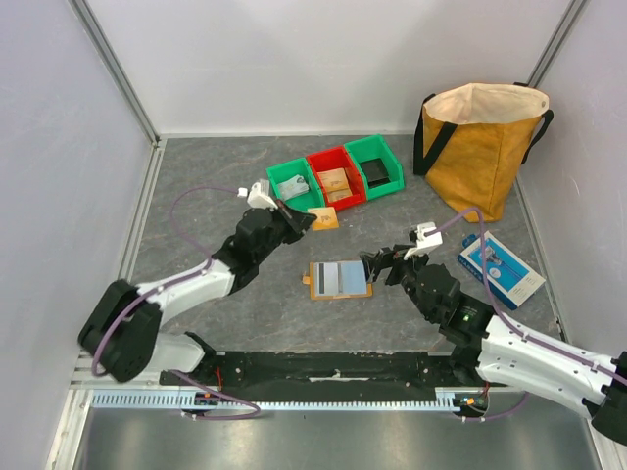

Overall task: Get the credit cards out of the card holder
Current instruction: Place the credit card in the storage box.

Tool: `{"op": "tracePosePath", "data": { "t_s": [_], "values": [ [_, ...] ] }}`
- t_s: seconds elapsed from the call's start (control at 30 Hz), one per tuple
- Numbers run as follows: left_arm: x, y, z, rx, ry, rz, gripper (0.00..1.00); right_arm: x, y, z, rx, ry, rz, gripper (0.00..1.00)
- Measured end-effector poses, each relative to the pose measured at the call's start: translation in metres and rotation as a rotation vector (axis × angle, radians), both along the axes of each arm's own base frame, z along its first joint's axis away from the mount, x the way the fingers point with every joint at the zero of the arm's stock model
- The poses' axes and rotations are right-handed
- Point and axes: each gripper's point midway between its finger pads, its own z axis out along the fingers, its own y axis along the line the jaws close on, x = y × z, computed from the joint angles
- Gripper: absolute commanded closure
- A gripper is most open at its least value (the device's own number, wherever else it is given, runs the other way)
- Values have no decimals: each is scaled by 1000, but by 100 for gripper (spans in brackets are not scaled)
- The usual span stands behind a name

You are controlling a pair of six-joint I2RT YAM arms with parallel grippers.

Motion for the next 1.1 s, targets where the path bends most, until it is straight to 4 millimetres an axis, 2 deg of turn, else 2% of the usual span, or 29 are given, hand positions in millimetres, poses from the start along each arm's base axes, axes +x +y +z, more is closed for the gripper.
{"op": "tracePosePath", "data": {
  "t_s": [0.13, 0.3, 0.4, 0.53, 0.67, 0.73, 0.83, 1.1],
  "values": [
    [43, -7, -9, 38, 21, 88, 98, 3, -6, -10, 32, 38, -26, 2],
    [101, -21, 4, 31, -3, 150, 98, 2, -7, -14, 41, 55, -26, 2],
    [130, -26, 1, 30, -3, 170, 98, 2, -9, -13, 43, 53, -28, 2],
    [166, -33, -22, 39, 26, 170, 97, 2, -12, -10, 48, 46, -34, 2],
    [190, -39, -54, 69, 74, 164, 95, 1, -16, -10, 42, 45, -39, 2],
    [198, -41, -63, 82, 86, 165, 88, 0, -17, -11, 36, 49, -39, 2],
    [209, -49, -69, 90, 87, 151, 60, 0, -18, -13, 27, 56, -40, 2],
    [213, -56, -66, 116, 60, 108, 32, -2, -23, -23, -13, 78, -44, 2]
  ]
}}
